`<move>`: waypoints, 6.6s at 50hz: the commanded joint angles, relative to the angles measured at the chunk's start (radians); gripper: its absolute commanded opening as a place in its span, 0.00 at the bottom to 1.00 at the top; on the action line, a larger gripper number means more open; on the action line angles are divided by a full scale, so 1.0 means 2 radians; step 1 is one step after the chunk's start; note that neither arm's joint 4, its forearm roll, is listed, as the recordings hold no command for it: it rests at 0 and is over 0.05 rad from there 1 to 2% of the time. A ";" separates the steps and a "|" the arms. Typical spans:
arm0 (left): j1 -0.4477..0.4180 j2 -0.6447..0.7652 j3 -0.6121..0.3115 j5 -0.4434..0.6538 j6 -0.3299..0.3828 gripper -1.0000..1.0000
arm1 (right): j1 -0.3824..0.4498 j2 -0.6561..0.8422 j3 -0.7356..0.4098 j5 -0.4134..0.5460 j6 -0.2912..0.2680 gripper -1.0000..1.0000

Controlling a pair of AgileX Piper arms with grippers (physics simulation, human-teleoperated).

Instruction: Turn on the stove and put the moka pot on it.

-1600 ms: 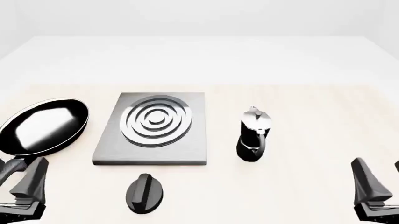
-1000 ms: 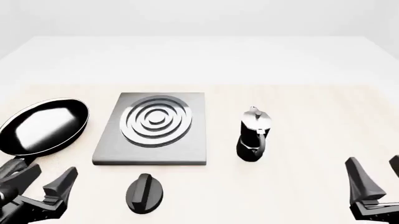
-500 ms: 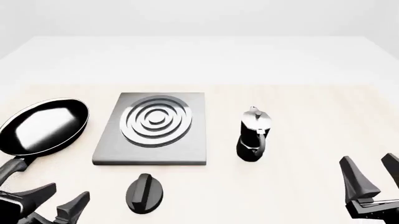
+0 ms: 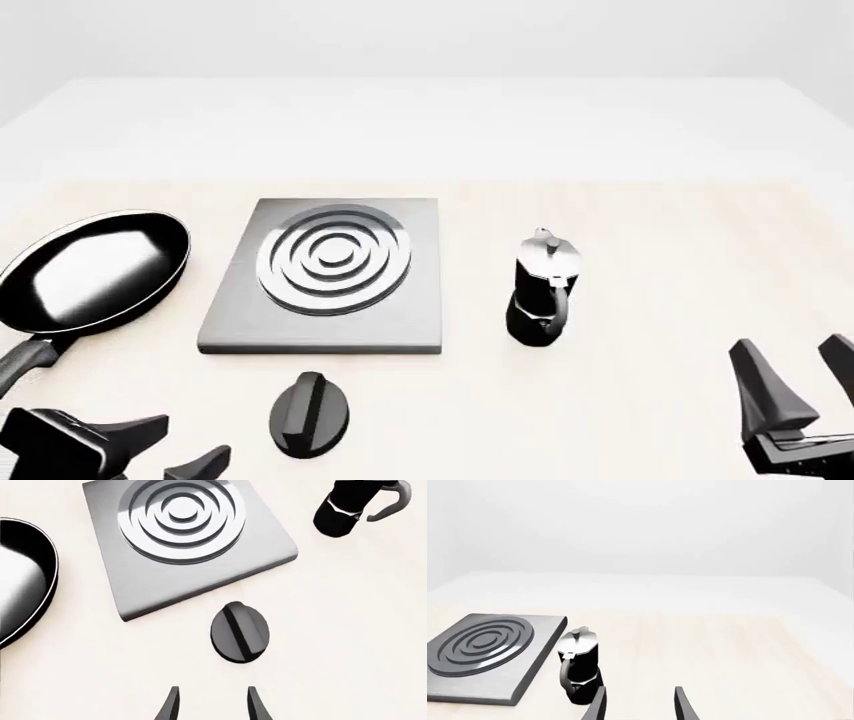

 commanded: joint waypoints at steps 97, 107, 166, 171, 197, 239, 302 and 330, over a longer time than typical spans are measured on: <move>-0.116 0.459 -0.001 -0.420 0.035 1.00 | 0.003 -0.039 0.000 0.016 0.012 1.00; -0.125 0.475 -0.002 -0.434 0.032 1.00 | 0.003 -0.039 -0.001 0.014 0.012 1.00; -0.158 0.364 -0.038 -0.313 0.015 1.00 | 0.008 -0.039 0.000 0.015 0.023 1.00; -0.149 0.311 -0.031 -0.271 0.017 1.00 | 0.008 -0.039 0.000 0.016 0.021 1.00; -0.007 -0.103 -0.213 0.106 0.068 1.00 | 0.021 -0.037 -0.017 0.030 0.009 1.00; 0.069 -0.206 -0.189 0.071 0.016 1.00 | 0.112 0.162 -0.053 -0.051 0.016 1.00; 0.074 -0.206 -0.173 0.078 0.006 1.00 | 0.185 0.718 -0.046 -0.531 0.047 1.00; 0.067 -0.206 -0.172 0.081 0.002 1.00 | 0.194 0.796 -0.071 -0.575 0.038 1.00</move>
